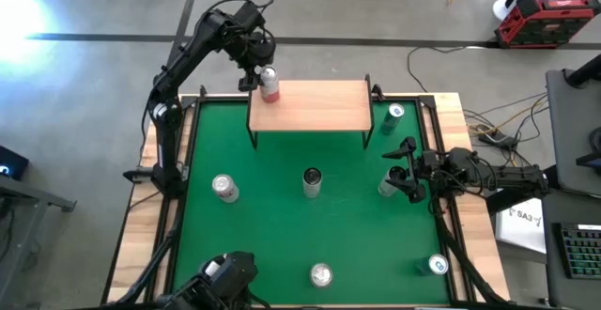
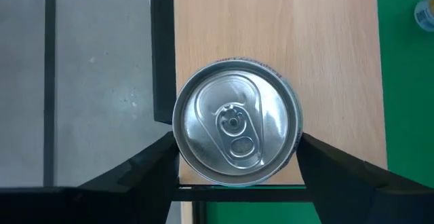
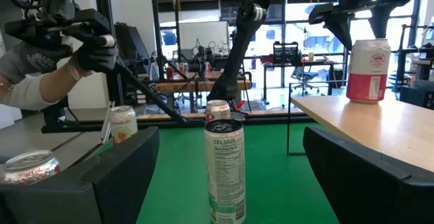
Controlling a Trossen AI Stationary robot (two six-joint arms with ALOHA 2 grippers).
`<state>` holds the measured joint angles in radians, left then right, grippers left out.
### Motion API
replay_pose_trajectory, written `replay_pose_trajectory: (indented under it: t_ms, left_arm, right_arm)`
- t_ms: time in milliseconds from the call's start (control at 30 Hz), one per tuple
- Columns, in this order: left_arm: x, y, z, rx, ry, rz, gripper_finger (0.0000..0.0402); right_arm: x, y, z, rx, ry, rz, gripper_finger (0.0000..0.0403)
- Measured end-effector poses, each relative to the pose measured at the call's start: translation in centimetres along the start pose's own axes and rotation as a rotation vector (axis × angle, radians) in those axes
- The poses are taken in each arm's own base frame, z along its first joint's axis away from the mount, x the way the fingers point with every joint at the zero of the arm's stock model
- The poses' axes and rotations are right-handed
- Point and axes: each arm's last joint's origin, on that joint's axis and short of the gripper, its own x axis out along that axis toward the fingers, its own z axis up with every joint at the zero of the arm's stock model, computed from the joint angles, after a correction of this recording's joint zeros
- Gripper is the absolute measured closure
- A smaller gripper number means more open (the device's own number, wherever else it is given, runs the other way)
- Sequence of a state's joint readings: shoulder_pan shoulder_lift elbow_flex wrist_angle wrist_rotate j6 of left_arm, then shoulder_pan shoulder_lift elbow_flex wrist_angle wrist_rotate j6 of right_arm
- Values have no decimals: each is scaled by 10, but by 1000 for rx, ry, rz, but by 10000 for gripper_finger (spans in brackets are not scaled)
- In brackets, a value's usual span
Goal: Place canned beverage on shelf
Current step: Put the top pink-white soda can on the shelf
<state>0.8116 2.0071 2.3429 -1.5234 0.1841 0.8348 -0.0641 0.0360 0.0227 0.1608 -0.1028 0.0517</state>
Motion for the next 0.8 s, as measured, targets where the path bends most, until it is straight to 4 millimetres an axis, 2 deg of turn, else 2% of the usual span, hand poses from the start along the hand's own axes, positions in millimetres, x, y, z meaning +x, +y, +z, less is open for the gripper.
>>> replay_pose_trajectory:
  t_ms: [500, 800]
  left_arm:
    - [-1, 0, 0, -229, 2, 2, 136]
    - [-3, -7, 7, -232, 46, 64, 134]
  right_arm:
    - [0, 0, 0, 0, 0, 0, 46]
    - [0, 0, 0, 0, 0, 0, 46]
